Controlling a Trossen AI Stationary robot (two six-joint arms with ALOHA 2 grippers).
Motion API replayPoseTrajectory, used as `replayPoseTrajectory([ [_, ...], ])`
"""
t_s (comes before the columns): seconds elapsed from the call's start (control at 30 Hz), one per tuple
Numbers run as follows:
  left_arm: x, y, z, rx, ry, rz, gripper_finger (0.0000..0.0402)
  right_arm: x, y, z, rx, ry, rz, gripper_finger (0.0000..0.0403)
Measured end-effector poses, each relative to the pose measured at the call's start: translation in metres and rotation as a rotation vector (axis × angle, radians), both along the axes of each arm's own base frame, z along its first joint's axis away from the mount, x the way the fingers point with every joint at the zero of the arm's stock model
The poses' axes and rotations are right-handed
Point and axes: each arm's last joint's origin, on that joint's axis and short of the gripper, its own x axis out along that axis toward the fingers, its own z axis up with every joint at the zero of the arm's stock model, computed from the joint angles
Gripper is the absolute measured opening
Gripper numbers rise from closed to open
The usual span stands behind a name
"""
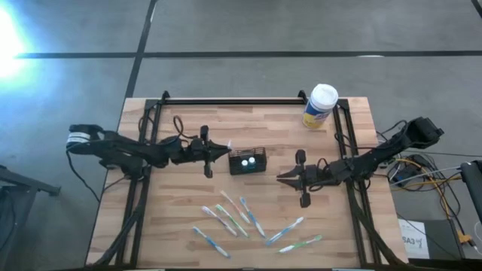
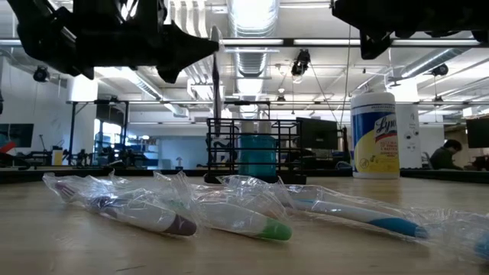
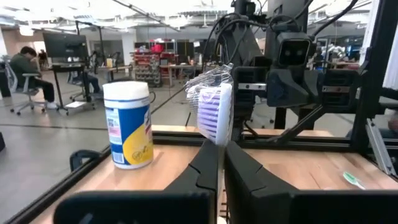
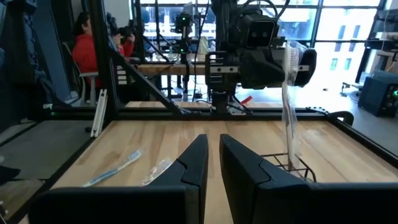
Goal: Pick & Place toothbrushing station
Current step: Put the top violet toothbrush into the black wire organizer
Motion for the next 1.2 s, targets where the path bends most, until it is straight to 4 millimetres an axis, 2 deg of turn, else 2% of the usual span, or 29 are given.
replayPoseTrajectory([
  [1.2,-0.005,0.002,-0.012,-0.008,0.028,0.044,0.0007,-0.002,-0.001,-0.007,-0.043,0.028,0.0,0.0036],
])
